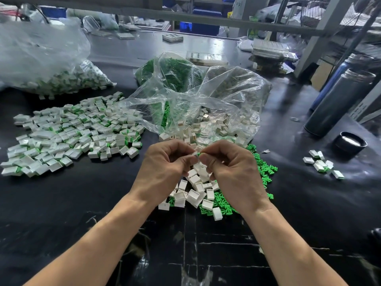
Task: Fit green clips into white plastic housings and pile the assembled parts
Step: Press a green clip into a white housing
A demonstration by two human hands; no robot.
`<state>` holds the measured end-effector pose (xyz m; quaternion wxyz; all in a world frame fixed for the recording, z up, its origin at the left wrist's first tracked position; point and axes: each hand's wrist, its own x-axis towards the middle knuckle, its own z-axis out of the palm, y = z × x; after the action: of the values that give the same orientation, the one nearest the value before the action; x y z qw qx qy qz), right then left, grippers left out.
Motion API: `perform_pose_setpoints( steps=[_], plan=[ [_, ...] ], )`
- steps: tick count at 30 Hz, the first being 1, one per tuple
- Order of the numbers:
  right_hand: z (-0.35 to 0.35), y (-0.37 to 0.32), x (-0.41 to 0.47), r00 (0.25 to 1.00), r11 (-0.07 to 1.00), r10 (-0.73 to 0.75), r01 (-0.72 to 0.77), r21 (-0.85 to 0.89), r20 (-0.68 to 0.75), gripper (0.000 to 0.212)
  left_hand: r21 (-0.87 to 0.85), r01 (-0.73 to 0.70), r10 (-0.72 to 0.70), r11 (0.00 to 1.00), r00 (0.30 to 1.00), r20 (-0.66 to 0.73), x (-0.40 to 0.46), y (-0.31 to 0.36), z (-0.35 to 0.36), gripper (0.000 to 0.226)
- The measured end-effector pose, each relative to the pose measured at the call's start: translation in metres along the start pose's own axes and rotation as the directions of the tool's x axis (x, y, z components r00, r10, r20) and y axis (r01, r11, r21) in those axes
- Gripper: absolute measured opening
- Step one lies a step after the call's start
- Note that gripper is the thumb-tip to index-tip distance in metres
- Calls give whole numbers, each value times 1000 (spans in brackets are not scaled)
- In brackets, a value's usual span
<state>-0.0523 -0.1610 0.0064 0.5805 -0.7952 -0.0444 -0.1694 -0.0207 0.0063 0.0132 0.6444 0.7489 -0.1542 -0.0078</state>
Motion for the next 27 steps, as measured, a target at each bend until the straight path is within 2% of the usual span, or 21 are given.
perform_pose_setpoints(
  steps=[6, 12, 17, 27],
  plan=[
    [-3, -1, -1, 999, 997, -18, 21, -72, 38, 19, 82, -20, 21, 996, 1000, -9, 0, -2, -1, 15],
    [-3, -4, 0, 998, 998, 15, -12, -56, 60, 22, 122, -21, 24, 992, 1000, -20, 0, -3, -1, 18],
    [-6, -4, 1, 993, 996, 86, -83, -44, 83, 23, 162, -33, 34, 986, 999, -3, 0, -3, 0, 20],
    [-6, -4, -1, 994, 991, 73, -64, -122, 75, 21, 278, -72, 58, 958, 997, 58, 0, -5, -3, 25]
  ],
)
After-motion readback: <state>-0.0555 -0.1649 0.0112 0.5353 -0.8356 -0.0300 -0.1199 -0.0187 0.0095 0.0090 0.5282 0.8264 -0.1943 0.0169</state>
